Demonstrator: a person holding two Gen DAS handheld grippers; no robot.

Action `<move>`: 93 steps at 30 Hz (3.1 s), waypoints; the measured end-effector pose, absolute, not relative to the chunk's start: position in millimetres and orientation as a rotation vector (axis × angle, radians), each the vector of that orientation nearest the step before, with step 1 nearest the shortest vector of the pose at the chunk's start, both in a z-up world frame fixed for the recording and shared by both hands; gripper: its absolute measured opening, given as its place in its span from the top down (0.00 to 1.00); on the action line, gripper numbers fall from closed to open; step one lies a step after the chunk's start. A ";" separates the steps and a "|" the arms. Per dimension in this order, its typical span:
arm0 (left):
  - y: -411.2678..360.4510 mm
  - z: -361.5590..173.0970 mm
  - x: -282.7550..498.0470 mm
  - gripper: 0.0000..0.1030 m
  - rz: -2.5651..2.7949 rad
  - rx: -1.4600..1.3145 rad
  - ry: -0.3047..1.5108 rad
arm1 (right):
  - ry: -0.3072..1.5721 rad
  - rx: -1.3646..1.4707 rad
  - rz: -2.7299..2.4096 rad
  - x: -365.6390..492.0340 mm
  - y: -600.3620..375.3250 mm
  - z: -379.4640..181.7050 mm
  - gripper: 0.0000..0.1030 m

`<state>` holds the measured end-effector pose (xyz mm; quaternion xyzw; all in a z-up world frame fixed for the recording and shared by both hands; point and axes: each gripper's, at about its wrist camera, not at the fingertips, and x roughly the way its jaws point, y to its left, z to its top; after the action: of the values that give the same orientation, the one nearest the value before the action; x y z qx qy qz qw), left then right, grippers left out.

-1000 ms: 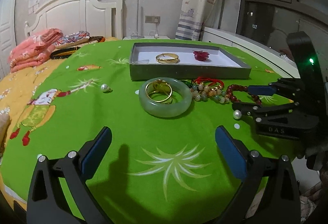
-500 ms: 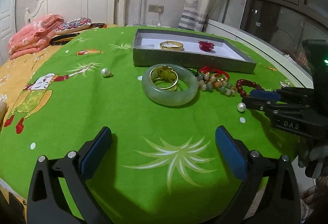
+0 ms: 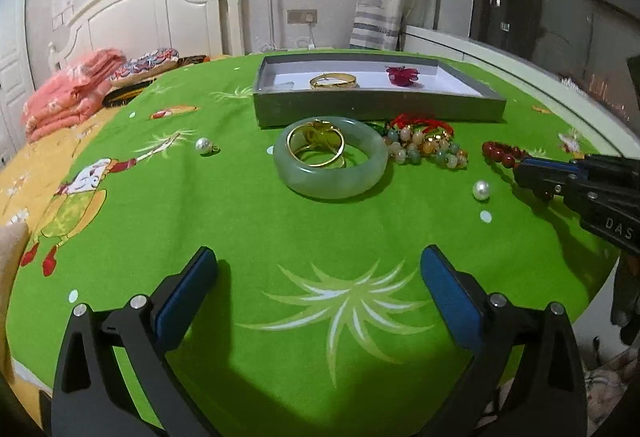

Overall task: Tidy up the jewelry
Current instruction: 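Grasp the dark red bead bracelet with the right gripper while the left gripper grasps the gold rings, then carry the gold rings into the tray with the left gripper while the right gripper places the bracelet there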

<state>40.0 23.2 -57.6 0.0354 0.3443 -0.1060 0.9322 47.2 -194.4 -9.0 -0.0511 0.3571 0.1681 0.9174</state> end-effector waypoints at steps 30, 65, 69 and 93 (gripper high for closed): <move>1.9 -37.7 128.0 0.94 -0.333 0.029 0.825 | 0.652 -0.032 0.353 34.2 -208.6 0.9 0.88; -16.8 8.0 90.3 0.95 -0.363 0.047 0.586 | 0.471 -0.039 0.246 40.7 -209.6 41.4 0.88; -15.2 12.2 98.4 0.95 -0.356 0.035 0.580 | 0.460 -0.040 0.233 50.2 -209.3 44.0 0.88; -22.4 29.1 168.8 0.95 -0.281 0.018 0.558 | 0.390 -0.049 0.175 138.3 -206.1 79.1 0.88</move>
<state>168.8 -22.4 29.1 0.0089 0.2746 -0.1381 0.9516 138.3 -206.1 79.1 -0.0245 0.1937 0.0869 0.9769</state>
